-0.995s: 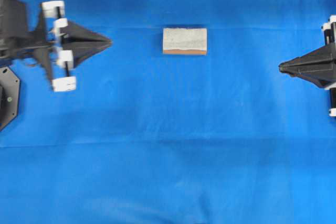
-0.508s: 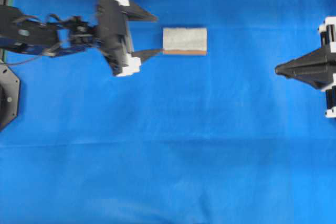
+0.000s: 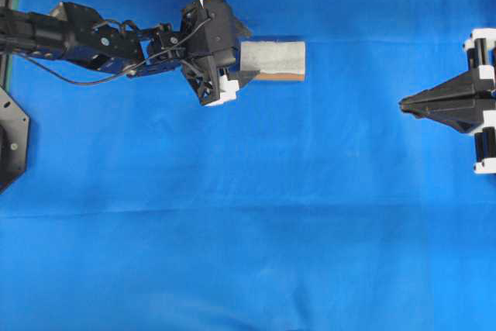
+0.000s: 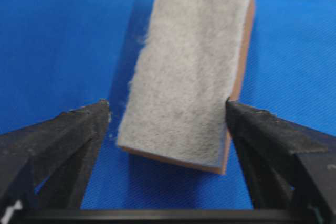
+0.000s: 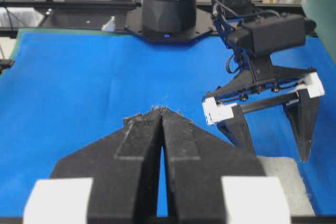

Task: Hand over the sponge with the left arm and wipe it with the right arm.
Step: 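Close the left gripper on the sponge's left end, then lift the sponge with the left gripper and hold it toward the right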

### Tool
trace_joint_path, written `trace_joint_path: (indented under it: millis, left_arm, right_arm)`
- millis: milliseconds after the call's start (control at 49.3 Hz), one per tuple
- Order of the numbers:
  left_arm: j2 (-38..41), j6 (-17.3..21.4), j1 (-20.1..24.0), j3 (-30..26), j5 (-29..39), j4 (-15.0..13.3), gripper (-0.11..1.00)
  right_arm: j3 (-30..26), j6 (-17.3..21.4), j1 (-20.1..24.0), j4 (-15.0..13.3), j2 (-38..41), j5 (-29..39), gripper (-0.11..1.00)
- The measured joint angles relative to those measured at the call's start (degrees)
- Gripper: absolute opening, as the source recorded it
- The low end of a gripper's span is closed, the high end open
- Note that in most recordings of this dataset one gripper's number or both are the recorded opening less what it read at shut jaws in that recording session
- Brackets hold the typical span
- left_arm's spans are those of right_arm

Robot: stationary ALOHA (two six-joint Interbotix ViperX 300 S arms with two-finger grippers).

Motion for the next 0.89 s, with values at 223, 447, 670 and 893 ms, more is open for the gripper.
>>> trace_joint_path:
  millis: [223, 447, 670, 893]
  left_arm:
    - [2.5, 0.1, -0.1, -1.4, -0.1, -0.1, 0.94]
    - [3.1, 0.1, -0.1, -1.7, 1.1, 0.0, 0.88]
    - [2.9, -0.3, -0.6, -1.8, 2.5, 0.0, 0.41]
    - [1.1, -1.7, -1.4, -1.7, 4.7, -0.1, 0.40]
  right_arm:
    - [0.0, 0.0, -0.1, 0.0, 0.5, 0.0, -0.01]
    - [0.0, 0.0, -0.4, 0.0, 0.5, -0.1, -0.01]
    - [0.0, 0.0, -0.4, 0.1, 0.6, -0.1, -0.01]
    - [0.0, 0.0, -0.4, 0.1, 1.7, -0.1, -0.01]
